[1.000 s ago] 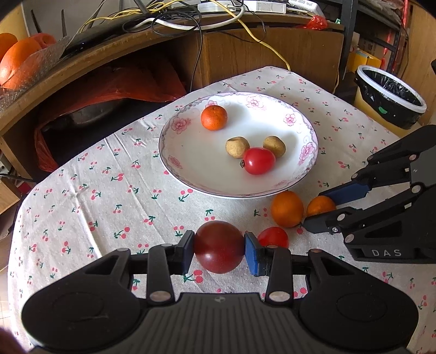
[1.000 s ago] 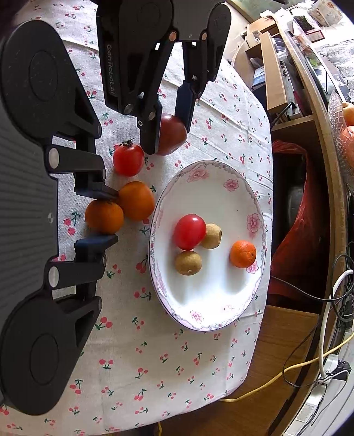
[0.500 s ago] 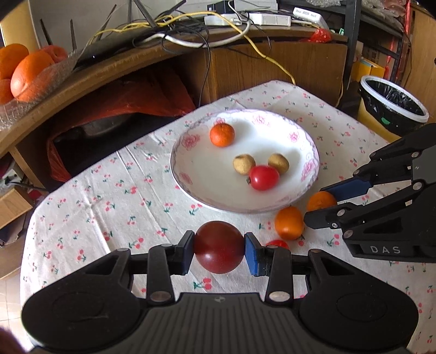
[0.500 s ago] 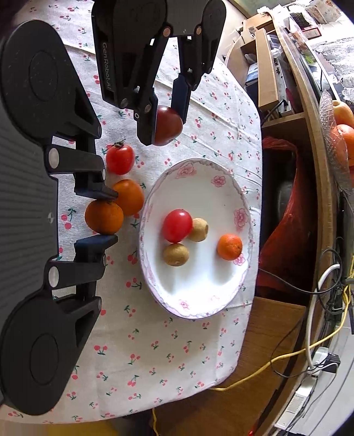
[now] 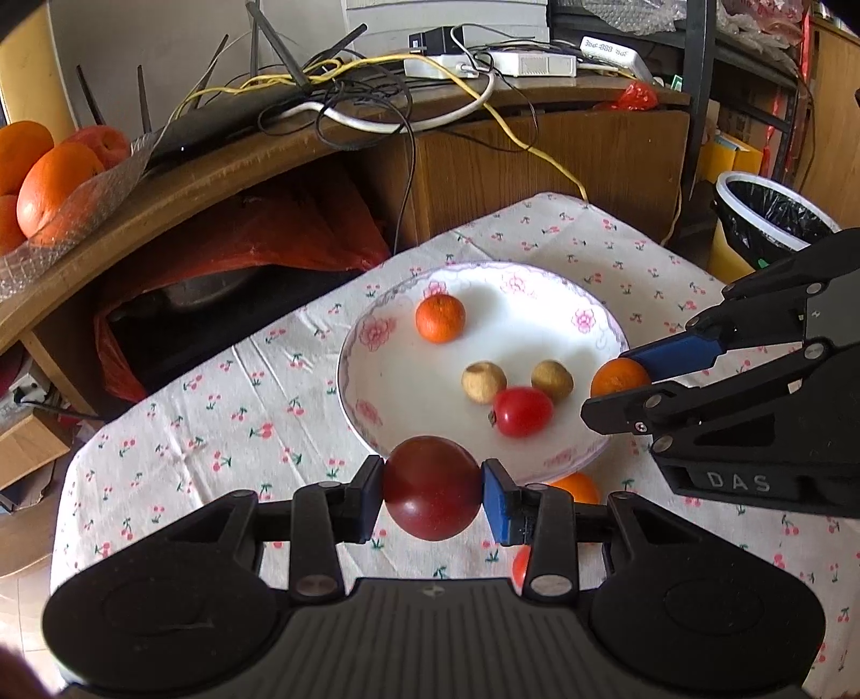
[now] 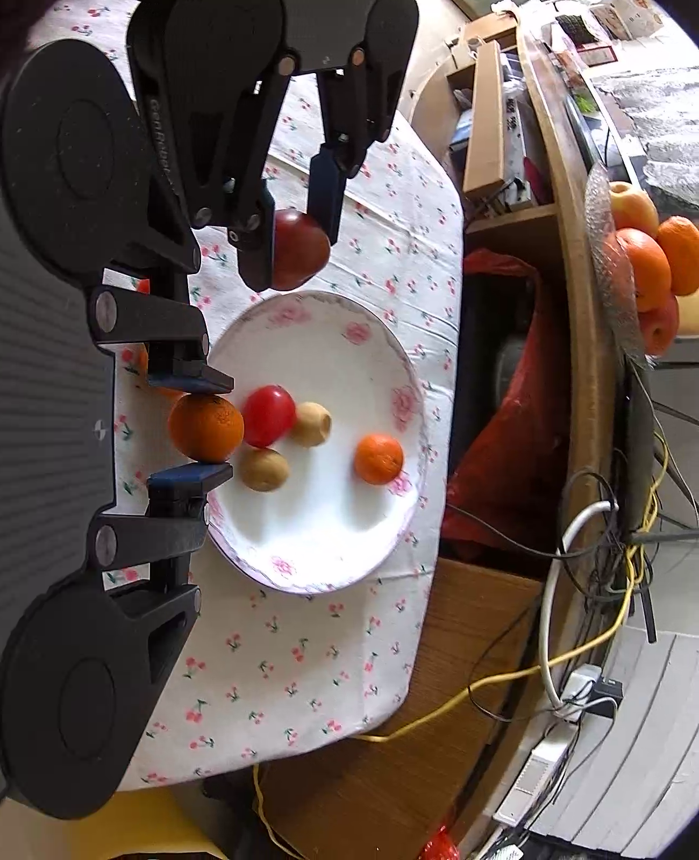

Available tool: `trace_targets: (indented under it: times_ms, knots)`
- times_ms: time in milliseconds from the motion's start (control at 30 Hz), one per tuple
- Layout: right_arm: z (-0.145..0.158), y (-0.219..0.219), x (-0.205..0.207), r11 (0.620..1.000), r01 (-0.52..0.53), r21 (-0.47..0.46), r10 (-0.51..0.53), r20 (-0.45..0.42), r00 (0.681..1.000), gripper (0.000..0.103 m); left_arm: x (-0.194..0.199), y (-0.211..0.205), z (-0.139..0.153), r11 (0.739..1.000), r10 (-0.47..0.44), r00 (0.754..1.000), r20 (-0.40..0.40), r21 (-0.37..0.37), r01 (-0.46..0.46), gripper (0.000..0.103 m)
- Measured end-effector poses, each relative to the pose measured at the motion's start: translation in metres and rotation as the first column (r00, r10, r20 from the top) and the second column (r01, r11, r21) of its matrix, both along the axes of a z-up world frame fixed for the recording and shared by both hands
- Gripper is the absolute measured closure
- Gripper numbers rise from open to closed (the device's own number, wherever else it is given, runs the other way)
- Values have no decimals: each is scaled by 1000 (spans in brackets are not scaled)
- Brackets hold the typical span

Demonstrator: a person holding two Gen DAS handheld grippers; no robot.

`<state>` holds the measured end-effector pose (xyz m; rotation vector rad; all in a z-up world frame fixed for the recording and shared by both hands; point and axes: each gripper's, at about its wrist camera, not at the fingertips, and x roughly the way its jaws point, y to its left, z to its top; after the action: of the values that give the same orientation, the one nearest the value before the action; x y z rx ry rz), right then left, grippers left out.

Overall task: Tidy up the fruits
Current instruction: 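Carry the dark red tomato and tangerine over the white bowl with both tools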

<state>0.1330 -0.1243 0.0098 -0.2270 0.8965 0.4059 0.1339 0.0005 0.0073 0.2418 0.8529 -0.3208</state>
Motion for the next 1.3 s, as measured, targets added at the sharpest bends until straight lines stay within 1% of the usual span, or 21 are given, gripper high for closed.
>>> trace_targets:
  times_ms: [167, 467, 933, 1300]
  knots:
    - [4, 2, 3, 1000, 2, -10, -2, 24, 1000, 81, 7, -3, 2, 1000, -1, 1000, 13, 4, 1, 57]
    - [6, 1, 14, 1000, 10, -21, -9, 42, 999, 81, 16, -8, 0, 1000, -8, 1000, 18, 23, 8, 57]
    - [0, -4, 38, 999, 28, -39, -26, 49, 998, 81, 36, -13, -7, 999, 12, 1000, 15, 31, -13, 57]
    - [-6, -3, 50, 998, 15, -62, -12, 54, 998, 81, 48, -14, -12, 999, 18, 1000, 18, 39, -19, 57]
